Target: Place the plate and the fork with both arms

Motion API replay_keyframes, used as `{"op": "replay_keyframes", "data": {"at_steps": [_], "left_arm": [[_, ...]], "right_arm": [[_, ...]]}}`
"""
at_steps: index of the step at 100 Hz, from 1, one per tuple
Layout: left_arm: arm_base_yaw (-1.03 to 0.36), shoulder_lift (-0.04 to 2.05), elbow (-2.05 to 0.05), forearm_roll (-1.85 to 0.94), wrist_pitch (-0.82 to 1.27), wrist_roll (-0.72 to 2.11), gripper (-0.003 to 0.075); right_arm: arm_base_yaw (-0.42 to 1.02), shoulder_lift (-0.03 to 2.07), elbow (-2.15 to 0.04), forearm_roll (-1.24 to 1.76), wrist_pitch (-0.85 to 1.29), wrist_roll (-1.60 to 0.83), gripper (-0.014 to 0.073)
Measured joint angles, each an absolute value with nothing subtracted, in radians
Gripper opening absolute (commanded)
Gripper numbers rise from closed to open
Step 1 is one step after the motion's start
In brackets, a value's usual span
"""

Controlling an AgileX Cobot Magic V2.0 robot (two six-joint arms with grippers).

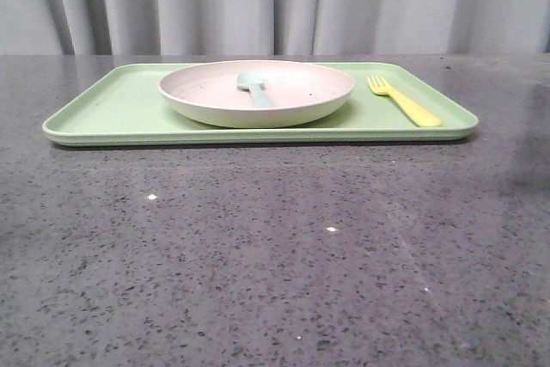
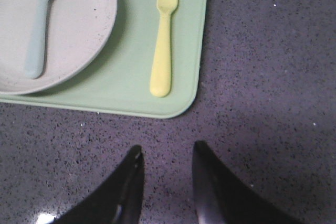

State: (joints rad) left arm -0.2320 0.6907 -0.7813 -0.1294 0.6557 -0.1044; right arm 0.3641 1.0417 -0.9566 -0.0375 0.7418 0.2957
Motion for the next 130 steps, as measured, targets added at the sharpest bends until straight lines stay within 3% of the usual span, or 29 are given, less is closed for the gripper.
{"op": "replay_keyframes", "data": {"at_steps": [15, 99, 130], "left_arm": [[-0.232, 0.660, -0.736, -0.127, 0.651, -0.104, -0.0020], [-0.232, 0.392, -0.513, -0.124, 0.607, -0.104, -0.0020], [-0.232, 0.387, -0.511, -0.124, 0.600, -0.105, -0.0020]], "right_arm": [[0.364, 0.962, -0.871, -0.066, 0.725, 0.296, -0.0076], [0.364, 0.422, -0.469, -0.071, 0.639, 0.296, -0.0067], [0.364, 0.325, -0.451, -0.071, 0.645, 0.296, -0.0067]]}}
